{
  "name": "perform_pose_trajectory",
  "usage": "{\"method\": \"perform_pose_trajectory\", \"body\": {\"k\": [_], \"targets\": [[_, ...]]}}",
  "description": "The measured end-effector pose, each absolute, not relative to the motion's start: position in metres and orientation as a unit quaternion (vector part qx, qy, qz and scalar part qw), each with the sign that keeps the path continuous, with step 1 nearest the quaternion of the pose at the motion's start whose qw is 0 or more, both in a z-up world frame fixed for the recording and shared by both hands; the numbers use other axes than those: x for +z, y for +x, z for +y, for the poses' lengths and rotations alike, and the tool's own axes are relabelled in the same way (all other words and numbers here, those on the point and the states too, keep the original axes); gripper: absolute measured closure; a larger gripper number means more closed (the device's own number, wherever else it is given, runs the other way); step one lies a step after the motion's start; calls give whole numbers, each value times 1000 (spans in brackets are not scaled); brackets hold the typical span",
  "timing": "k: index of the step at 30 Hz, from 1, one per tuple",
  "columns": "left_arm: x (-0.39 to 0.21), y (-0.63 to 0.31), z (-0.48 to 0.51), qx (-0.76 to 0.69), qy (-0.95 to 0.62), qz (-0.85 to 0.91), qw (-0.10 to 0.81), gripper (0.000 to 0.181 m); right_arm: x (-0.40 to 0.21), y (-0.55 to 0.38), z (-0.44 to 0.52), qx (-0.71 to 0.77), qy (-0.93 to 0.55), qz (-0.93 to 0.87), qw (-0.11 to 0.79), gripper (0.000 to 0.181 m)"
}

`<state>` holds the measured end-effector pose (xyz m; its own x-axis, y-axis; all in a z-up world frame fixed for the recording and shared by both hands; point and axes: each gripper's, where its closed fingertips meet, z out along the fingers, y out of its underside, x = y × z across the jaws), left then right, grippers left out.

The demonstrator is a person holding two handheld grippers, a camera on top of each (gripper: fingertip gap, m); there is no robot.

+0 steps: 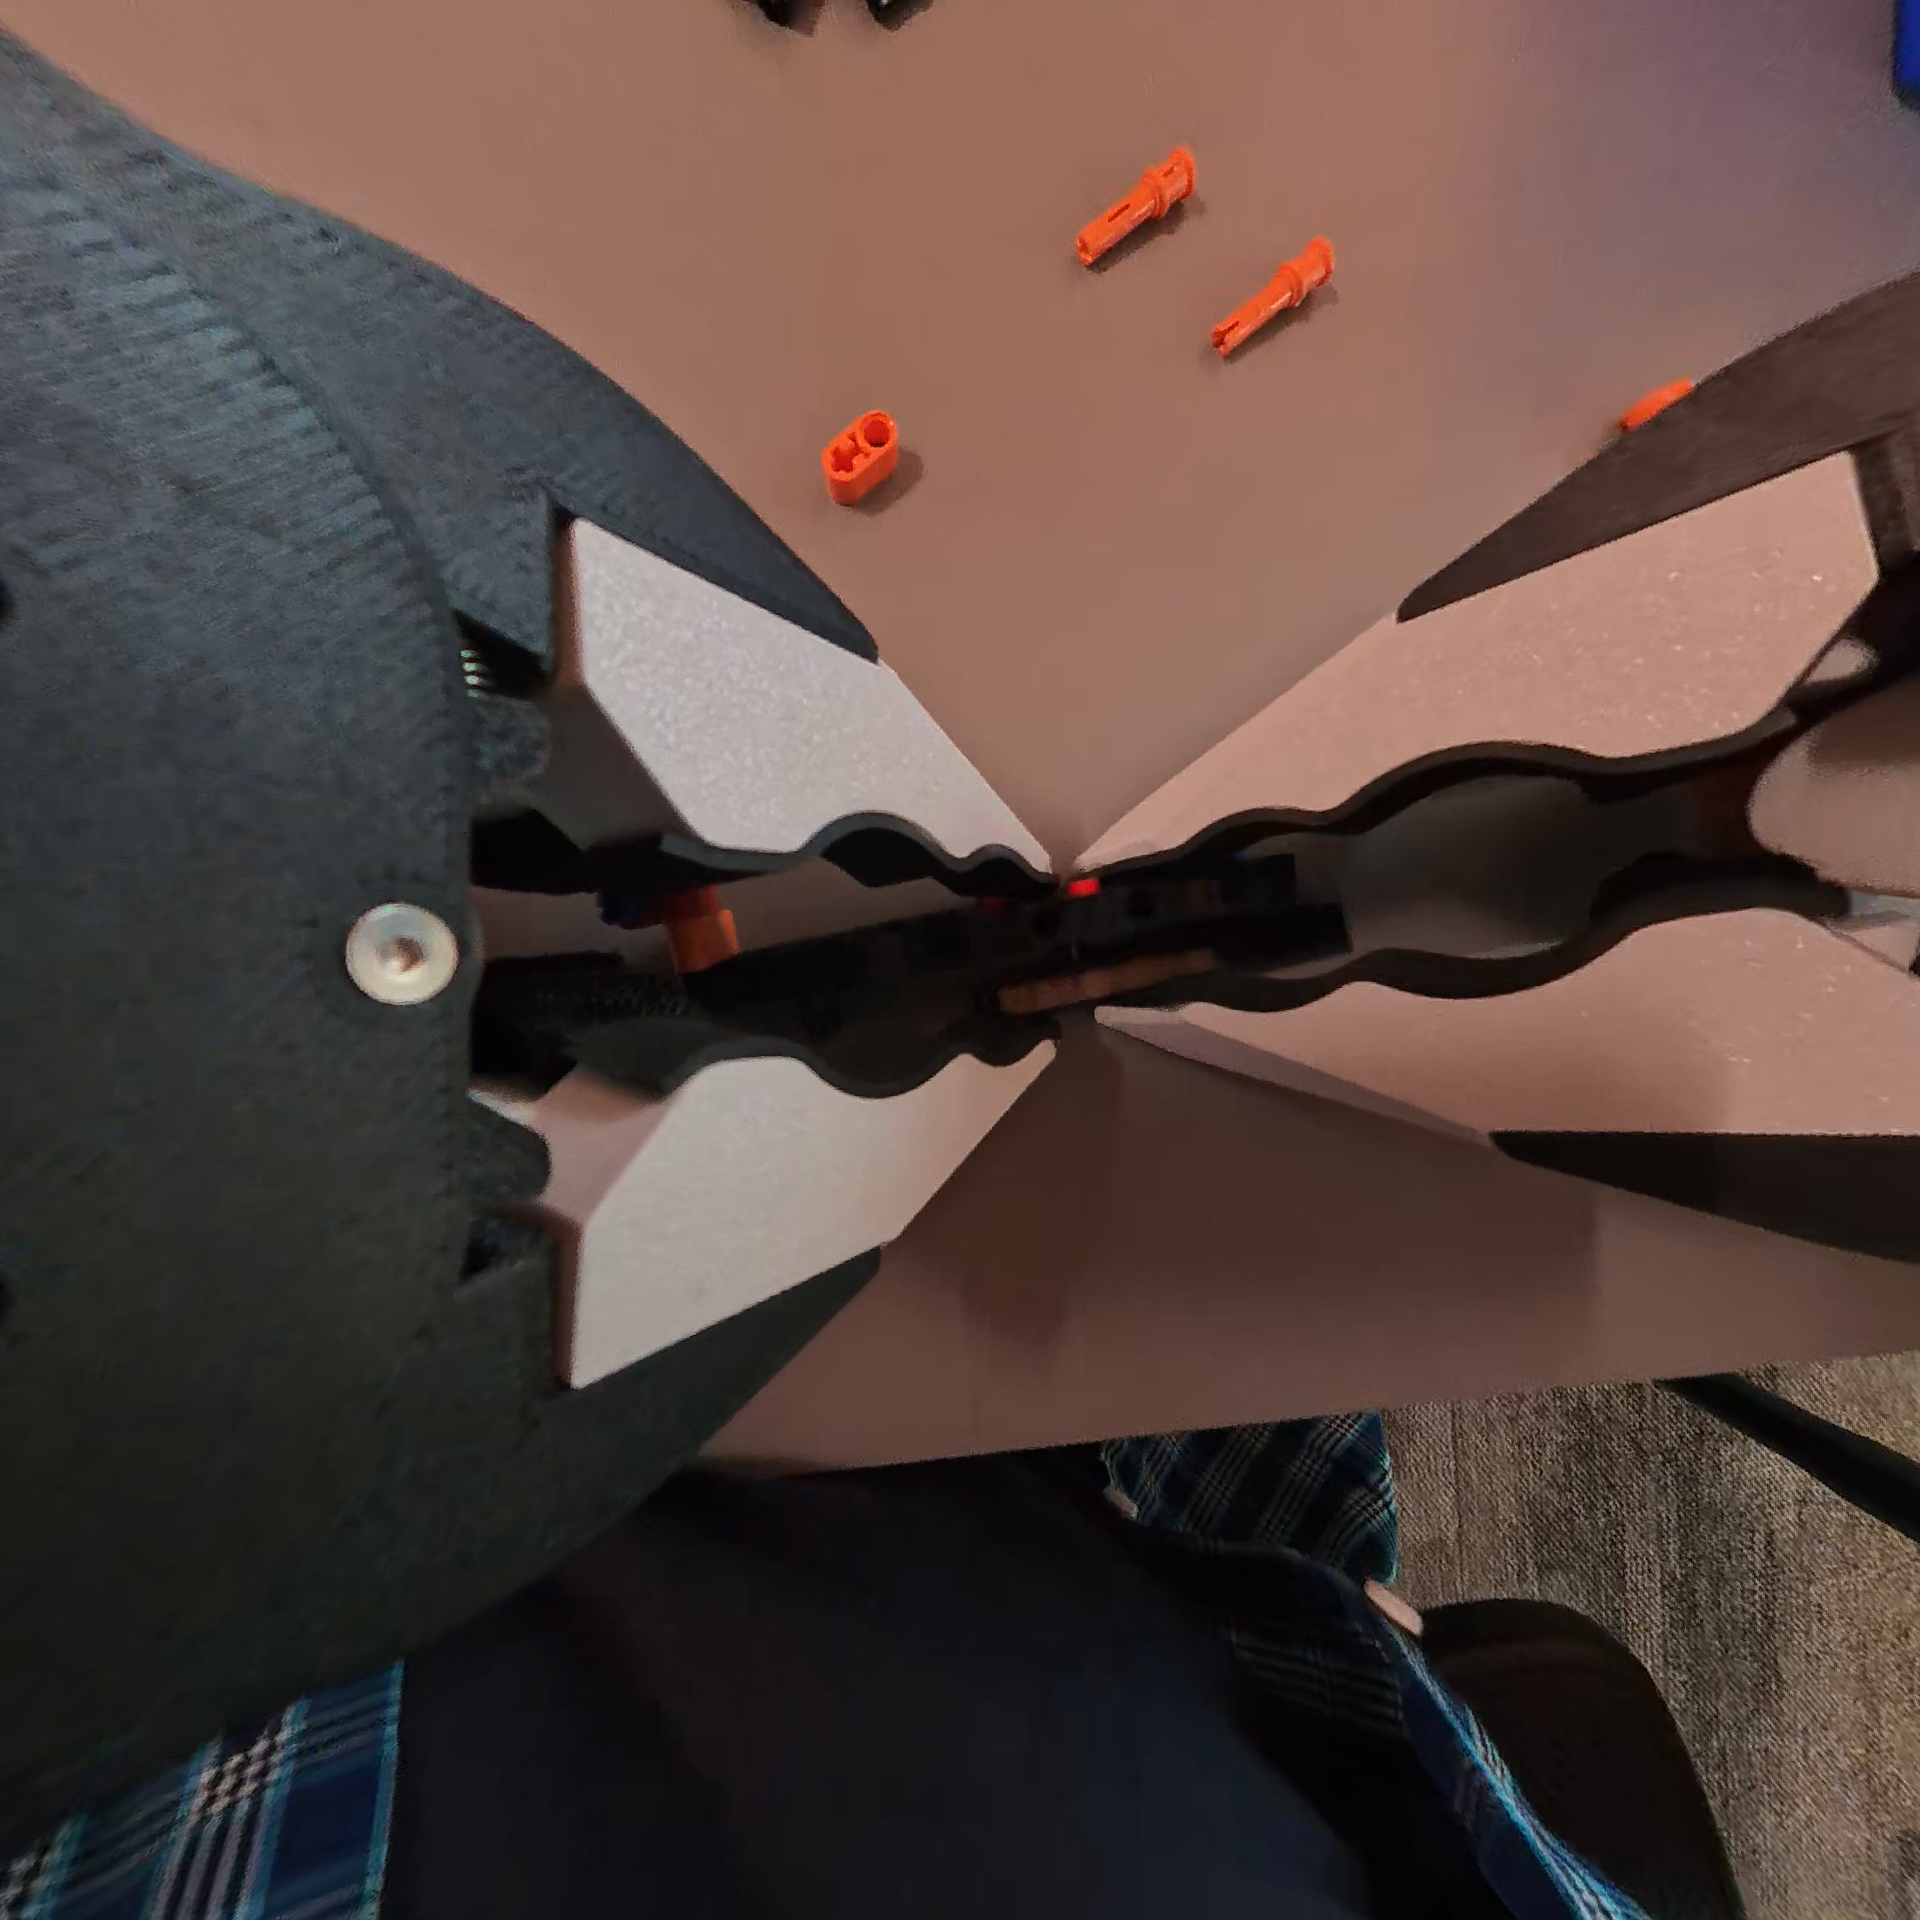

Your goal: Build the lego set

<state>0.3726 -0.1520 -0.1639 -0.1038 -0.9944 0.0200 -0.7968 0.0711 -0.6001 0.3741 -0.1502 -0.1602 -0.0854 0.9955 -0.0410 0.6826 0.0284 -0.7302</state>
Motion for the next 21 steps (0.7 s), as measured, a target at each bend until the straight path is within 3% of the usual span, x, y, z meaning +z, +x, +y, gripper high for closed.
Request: {"method": "perform_pose_trajectory", "body": {"k": [21], "targets": [[-163,375,-151,-270,-648,682,206,158,-160,378,-152,346,-635,-656,217,159]]}}
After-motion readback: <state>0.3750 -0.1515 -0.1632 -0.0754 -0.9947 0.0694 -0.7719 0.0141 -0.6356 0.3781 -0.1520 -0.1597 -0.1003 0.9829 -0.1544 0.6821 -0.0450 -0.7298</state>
